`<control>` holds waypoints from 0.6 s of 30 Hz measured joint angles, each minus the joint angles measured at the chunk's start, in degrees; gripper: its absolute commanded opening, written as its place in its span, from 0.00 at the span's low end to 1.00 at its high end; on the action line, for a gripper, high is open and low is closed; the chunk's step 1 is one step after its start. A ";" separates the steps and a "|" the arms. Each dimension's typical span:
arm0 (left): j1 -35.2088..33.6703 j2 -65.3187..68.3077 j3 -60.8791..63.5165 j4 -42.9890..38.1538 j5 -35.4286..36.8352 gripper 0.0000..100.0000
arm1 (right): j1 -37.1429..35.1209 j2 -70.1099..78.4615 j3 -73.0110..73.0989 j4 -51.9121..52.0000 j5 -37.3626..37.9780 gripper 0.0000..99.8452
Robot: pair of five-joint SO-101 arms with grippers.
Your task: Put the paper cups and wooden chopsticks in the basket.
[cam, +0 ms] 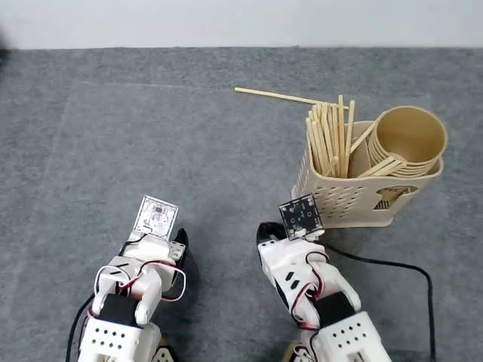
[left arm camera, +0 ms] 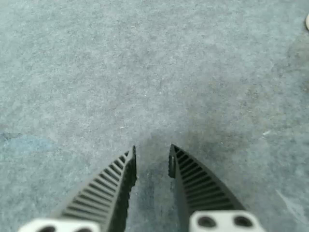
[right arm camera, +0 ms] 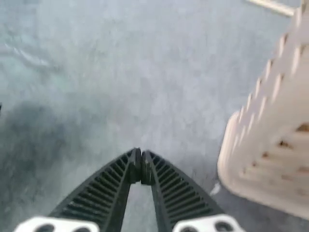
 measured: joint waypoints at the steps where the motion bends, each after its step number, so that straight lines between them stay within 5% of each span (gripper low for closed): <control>1: 0.00 0.00 0.00 0.00 0.00 0.11 | -0.09 -1.14 0.09 1.58 0.00 0.01; 18: 0.00 0.00 0.00 0.00 0.00 0.11 | 0.35 -10.99 0.09 26.73 0.00 0.01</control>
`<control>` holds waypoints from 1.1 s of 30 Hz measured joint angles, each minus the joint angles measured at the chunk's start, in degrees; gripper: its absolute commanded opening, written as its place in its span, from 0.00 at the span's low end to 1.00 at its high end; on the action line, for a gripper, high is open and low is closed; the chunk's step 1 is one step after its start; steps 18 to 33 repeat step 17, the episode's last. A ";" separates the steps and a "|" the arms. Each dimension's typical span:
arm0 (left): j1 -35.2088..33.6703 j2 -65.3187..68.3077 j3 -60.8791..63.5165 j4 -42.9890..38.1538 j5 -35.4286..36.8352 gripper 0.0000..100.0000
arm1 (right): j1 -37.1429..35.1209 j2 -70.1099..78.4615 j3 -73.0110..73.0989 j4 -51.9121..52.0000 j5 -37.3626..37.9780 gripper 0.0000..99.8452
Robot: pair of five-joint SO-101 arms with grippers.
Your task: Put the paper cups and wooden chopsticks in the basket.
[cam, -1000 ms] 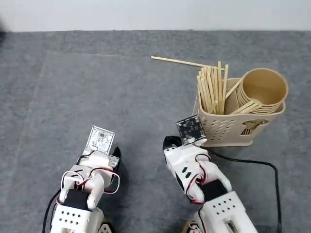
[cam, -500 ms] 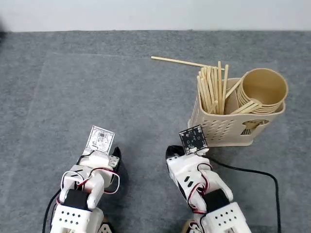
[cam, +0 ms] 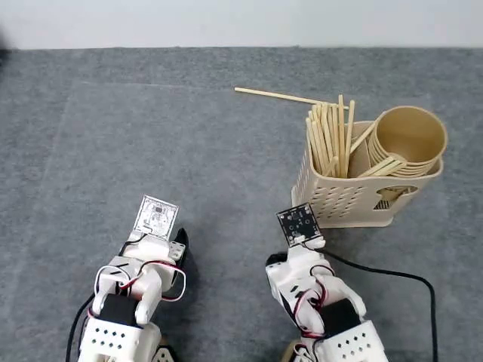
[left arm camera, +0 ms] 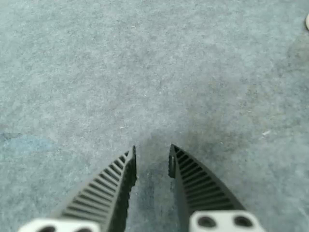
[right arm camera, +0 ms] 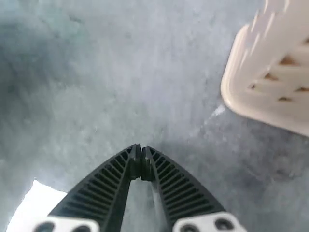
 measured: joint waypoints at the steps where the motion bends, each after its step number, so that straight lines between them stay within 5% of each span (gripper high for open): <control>1: 0.00 0.00 0.00 0.00 0.00 0.11 | 0.00 0.00 0.00 0.44 0.00 0.01; 33: 0.00 0.00 0.00 0.00 0.00 0.11 | 0.00 0.00 0.00 0.79 0.00 0.01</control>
